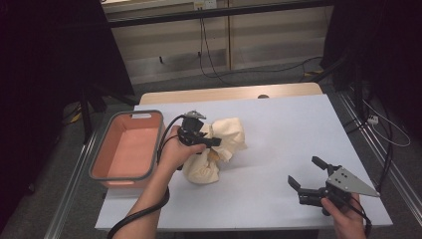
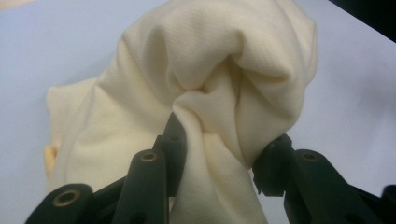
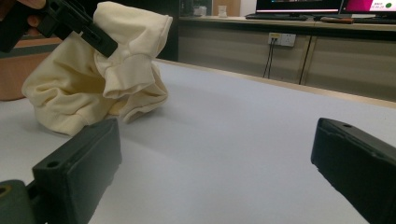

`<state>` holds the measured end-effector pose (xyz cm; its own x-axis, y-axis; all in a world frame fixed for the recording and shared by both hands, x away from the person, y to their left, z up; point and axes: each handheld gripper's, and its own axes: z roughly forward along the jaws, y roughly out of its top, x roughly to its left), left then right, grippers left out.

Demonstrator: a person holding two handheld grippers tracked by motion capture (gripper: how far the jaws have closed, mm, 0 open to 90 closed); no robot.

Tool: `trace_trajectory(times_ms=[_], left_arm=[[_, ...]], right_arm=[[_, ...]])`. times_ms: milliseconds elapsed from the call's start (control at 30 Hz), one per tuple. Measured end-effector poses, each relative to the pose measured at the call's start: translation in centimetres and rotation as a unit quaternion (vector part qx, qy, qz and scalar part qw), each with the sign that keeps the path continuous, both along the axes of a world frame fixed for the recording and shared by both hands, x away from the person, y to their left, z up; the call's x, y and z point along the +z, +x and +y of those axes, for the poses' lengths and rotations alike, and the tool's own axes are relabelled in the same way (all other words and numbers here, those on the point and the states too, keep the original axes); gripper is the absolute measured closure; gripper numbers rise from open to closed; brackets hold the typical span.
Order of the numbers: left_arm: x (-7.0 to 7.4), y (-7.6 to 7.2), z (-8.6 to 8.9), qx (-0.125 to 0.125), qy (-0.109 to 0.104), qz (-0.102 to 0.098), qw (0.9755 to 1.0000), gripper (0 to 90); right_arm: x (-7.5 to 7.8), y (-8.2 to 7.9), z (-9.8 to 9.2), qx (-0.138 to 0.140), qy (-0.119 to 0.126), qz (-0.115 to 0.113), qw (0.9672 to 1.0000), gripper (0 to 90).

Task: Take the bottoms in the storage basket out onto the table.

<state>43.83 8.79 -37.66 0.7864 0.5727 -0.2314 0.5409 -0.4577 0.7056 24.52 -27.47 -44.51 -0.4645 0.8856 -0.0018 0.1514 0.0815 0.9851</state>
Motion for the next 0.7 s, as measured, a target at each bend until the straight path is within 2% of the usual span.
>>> trace_trajectory(times_ms=[367,700], left_arm=[[-0.6,0.0,0.1,0.004,-0.006,0.0,1.0,61.7],[-1.2,0.0,0.1,0.006,-0.003,-0.002,1.0,59.4]], right_arm=[[0.0,0.0,0.0,0.0,0.0,0.0,1.0,1.2],[0.0,0.0,0.0,0.001,0.0,-0.001,1.0,1.2]])
